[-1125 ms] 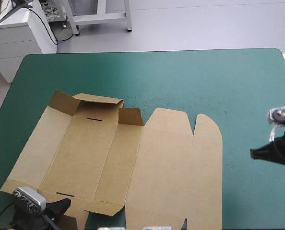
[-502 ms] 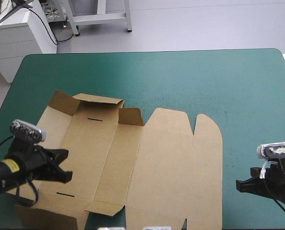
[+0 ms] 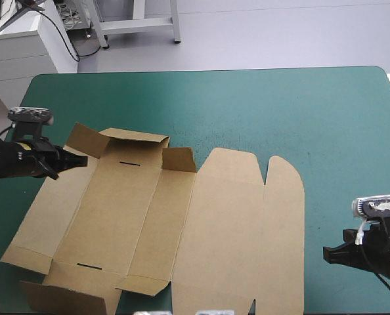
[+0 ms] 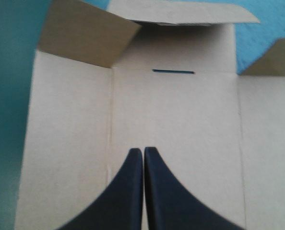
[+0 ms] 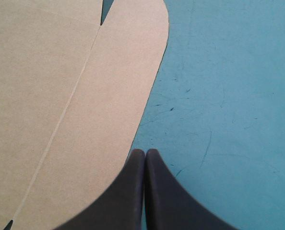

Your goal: Fold the box

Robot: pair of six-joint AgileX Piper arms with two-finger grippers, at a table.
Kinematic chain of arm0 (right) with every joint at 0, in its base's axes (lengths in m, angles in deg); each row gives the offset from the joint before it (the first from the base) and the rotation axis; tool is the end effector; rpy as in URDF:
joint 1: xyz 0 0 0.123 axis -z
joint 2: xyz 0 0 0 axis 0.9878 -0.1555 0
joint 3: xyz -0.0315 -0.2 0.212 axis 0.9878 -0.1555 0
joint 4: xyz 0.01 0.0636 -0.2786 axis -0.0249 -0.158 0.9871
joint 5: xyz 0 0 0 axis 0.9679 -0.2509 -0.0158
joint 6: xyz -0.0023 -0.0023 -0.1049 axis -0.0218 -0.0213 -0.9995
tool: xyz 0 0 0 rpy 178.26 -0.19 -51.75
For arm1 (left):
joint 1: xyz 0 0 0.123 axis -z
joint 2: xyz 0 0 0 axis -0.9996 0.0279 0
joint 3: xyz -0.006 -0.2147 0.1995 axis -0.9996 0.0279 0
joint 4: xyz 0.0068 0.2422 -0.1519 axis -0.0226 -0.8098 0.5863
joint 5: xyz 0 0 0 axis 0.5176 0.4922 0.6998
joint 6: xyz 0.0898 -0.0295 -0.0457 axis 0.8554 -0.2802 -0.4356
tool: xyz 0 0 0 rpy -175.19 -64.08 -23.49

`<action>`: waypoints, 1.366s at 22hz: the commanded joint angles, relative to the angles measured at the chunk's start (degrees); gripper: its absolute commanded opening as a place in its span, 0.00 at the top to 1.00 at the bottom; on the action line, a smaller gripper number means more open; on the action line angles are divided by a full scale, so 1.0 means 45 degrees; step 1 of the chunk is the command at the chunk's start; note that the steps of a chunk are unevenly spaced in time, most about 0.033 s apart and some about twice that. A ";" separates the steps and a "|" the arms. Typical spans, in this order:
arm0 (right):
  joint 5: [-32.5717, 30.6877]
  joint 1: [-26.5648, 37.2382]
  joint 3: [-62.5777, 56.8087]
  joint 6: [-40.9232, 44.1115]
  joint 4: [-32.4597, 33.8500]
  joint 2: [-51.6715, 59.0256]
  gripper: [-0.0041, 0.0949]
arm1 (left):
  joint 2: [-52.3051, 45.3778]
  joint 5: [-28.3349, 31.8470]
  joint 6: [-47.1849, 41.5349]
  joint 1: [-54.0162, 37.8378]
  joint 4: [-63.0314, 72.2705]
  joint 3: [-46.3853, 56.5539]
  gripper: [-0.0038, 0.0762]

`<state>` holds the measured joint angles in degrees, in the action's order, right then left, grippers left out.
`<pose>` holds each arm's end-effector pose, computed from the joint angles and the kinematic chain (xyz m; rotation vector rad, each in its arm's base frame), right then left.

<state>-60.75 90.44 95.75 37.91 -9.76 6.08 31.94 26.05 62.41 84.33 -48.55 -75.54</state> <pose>0.1043 0.0096 0.3550 -0.1223 2.4043 0.1565 0.2662 0.0010 0.3803 0.1618 2.4761 -0.1223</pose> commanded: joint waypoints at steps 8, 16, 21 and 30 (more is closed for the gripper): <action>0.0893 0.0091 0.0302 -0.0541 -0.0271 -0.0047 0.98 | 0.1881 0.0064 0.3864 -0.8276 0.4880 -0.0747 0.96; 0.0811 0.0091 0.0302 -0.0669 -0.0160 -0.0047 0.98 | 0.2208 -0.0517 0.4429 -0.8259 0.3048 -0.0747 0.95; 0.0811 0.0091 0.0302 -0.0669 -0.0160 -0.0047 0.98 | 0.2228 -0.0446 0.5047 -0.8259 0.2563 -0.0747 0.52; 0.0619 0.0091 0.0191 -0.0669 -0.0160 -0.0047 0.98 | 0.2228 -0.0189 0.4690 -0.8259 0.3413 -0.0747 0.12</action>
<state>-60.06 90.44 95.27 35.38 -9.78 6.08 43.57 24.91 81.91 47.31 -36.04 -77.07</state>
